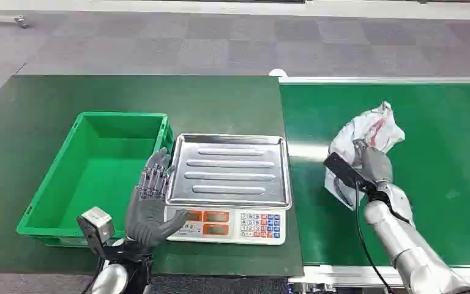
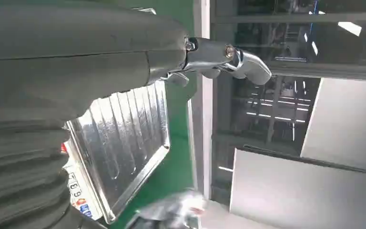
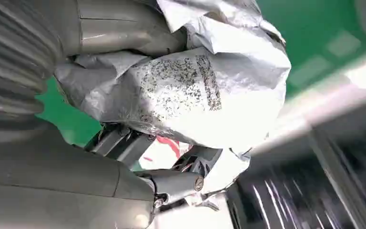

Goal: Moved the parcel from conveyor to table for the left to box.

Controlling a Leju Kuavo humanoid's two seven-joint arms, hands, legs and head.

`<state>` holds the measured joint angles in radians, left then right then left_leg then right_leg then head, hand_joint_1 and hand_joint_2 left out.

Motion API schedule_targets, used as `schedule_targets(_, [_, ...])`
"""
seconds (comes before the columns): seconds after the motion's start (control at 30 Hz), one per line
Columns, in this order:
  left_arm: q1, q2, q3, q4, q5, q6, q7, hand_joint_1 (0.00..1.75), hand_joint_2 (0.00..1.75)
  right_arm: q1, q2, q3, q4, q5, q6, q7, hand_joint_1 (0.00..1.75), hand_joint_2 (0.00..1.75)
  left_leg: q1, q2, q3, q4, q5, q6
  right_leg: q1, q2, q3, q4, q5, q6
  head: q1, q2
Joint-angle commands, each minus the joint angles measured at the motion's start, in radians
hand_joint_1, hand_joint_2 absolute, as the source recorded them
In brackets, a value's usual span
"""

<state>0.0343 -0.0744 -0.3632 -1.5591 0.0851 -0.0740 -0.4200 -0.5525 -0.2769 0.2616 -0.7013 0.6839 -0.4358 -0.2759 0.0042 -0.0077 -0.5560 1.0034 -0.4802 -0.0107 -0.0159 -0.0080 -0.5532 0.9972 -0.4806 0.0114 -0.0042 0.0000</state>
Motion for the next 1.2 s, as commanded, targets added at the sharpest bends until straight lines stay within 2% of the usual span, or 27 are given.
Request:
schedule_targets(0.03, [-0.058, -0.006, 0.012, 0.054, 0.000, -0.003, 0.004, 0.00, 1.75, 0.134, 0.045, -0.209, -0.416, -0.126, -0.144, -0.160, 1.75, 1.75, 0.000, 0.001, -0.002, -0.001, 0.001, 0.000, 0.000, 0.001, -0.002, 0.000, 0.001, -0.001, 0.000, 0.000])
schedule_targets(0.07, [-0.058, -0.006, 0.013, 0.056, 0.000, -0.003, 0.004, 0.00, 1.75, 0.140, 0.044, -0.210, -0.433, -0.128, -0.141, -0.157, 1.75, 1.75, 0.000, 0.001, -0.001, 0.000, 0.000, 0.000, 0.000, 0.001, -0.002, 0.000, 0.000, -0.001, 0.000, 0.000])
schedule_targets(0.1, [-0.059, -0.008, 0.013, 0.054, -0.001, -0.008, 0.003, 0.00, 1.75, 0.156, 0.058, -0.237, -0.496, -0.153, -0.206, -0.209, 1.75, 1.75, 0.000, 0.001, -0.002, -0.001, 0.001, 0.000, 0.000, 0.001, -0.002, 0.000, 0.001, -0.001, 0.000, 0.000])
schedule_targets(0.23, [-0.057, -0.009, 0.025, 0.042, 0.009, 0.000, -0.006, 0.00, 1.75, 0.222, 0.068, -0.241, -0.664, -0.166, -0.237, -0.239, 1.75, 1.75, 0.000, 0.001, -0.002, 0.000, 0.001, 0.000, 0.000, 0.001, -0.003, 0.000, 0.001, -0.001, 0.000, 0.000])
schedule_targets(0.3, [-0.048, -0.020, 0.048, 0.038, 0.002, 0.064, -0.051, 0.00, 1.75, 0.240, 0.058, -0.154, -0.703, -0.107, -0.179, -0.273, 1.75, 1.75, 0.000, 0.002, -0.002, -0.001, 0.001, -0.001, 0.000, 0.001, -0.002, 0.000, 0.001, -0.001, 0.000, 0.000])
schedule_targets(0.37, [-0.045, -0.019, 0.052, 0.035, 0.001, 0.084, -0.066, 0.00, 1.75, 0.238, 0.069, -0.111, -0.702, -0.063, -0.171, -0.267, 1.75, 1.75, 0.000, 0.003, -0.001, -0.001, 0.001, -0.001, 0.000, 0.003, -0.002, -0.001, 0.001, -0.002, 0.000, 0.000])
schedule_targets(0.47, [-0.052, -0.020, 0.057, 0.023, -0.014, 0.175, -0.127, 0.00, 1.75, 0.208, 0.068, 0.052, -0.698, 0.038, -0.123, -0.302, 1.75, 1.75, 0.000, 0.006, 0.000, -0.001, 0.000, -0.001, 0.000, 0.006, -0.002, 0.000, 0.002, -0.001, 0.000, 0.000])
schedule_targets(0.53, [-0.068, -0.016, 0.050, 0.024, -0.003, 0.208, -0.134, 0.00, 1.75, 0.197, 0.072, 0.135, -0.699, 0.074, -0.115, -0.279, 1.75, 1.75, 0.001, 0.008, -0.001, -0.001, 0.000, -0.001, 0.001, 0.008, -0.004, 0.000, 0.002, -0.002, 0.000, 0.000])
schedule_targets(0.67, [-0.075, -0.037, 0.076, 0.024, 0.047, 0.285, -0.163, 0.00, 1.75, 0.168, 0.043, 0.296, -0.684, 0.072, 0.010, -0.294, 1.75, 1.75, 0.001, 0.005, -0.001, -0.001, 0.000, -0.001, 0.001, 0.006, -0.003, 0.001, 0.001, -0.001, 0.000, 0.000])
schedule_targets(0.7, [-0.072, -0.043, 0.086, 0.022, 0.067, 0.298, -0.169, 0.00, 1.75, 0.148, 0.031, 0.349, -0.668, 0.067, 0.098, -0.291, 1.75, 1.75, 0.002, 0.007, -0.001, -0.001, 0.001, -0.001, 0.002, 0.007, -0.003, 0.000, 0.002, -0.001, 0.000, 0.000])
schedule_targets(0.8, [-0.068, -0.043, 0.096, 0.023, 0.092, 0.309, -0.173, 0.00, 1.75, 0.105, 0.026, 0.443, -0.621, 0.098, 0.202, -0.278, 1.75, 1.75, 0.001, 0.009, -0.001, -0.001, 0.001, -0.001, 0.001, 0.009, -0.004, 0.000, 0.003, -0.001, 0.000, 0.000])
schedule_targets(0.93, [-0.070, -0.041, 0.097, 0.030, 0.098, 0.306, -0.172, 0.00, 1.75, 0.073, 0.031, 0.486, -0.574, 0.104, 0.263, -0.275, 1.75, 1.75, 0.001, 0.004, 0.000, -0.001, 0.001, -0.001, 0.001, 0.005, -0.002, 0.000, 0.001, -0.001, 0.000, 0.000])
schedule_targets(1.0, [-0.081, -0.043, 0.099, 0.032, 0.097, 0.303, -0.167, 0.00, 1.75, 0.026, 0.059, 0.518, -0.510, 0.114, 0.330, -0.224, 1.75, 1.75, 0.001, 0.005, 0.000, -0.001, 0.001, -0.001, 0.001, 0.005, -0.002, 0.000, 0.001, -0.001, 0.000, 0.000])
schedule_targets(1.2, [-0.074, -0.042, 0.106, 0.020, 0.104, 0.300, -0.153, 0.00, 1.75, 0.030, 0.061, 0.528, -0.506, 0.094, 0.316, -0.231, 1.75, 1.75, 0.001, 0.004, -0.001, -0.001, 0.002, -0.001, 0.001, 0.004, -0.002, 0.000, 0.002, -0.001, 0.000, 0.000])
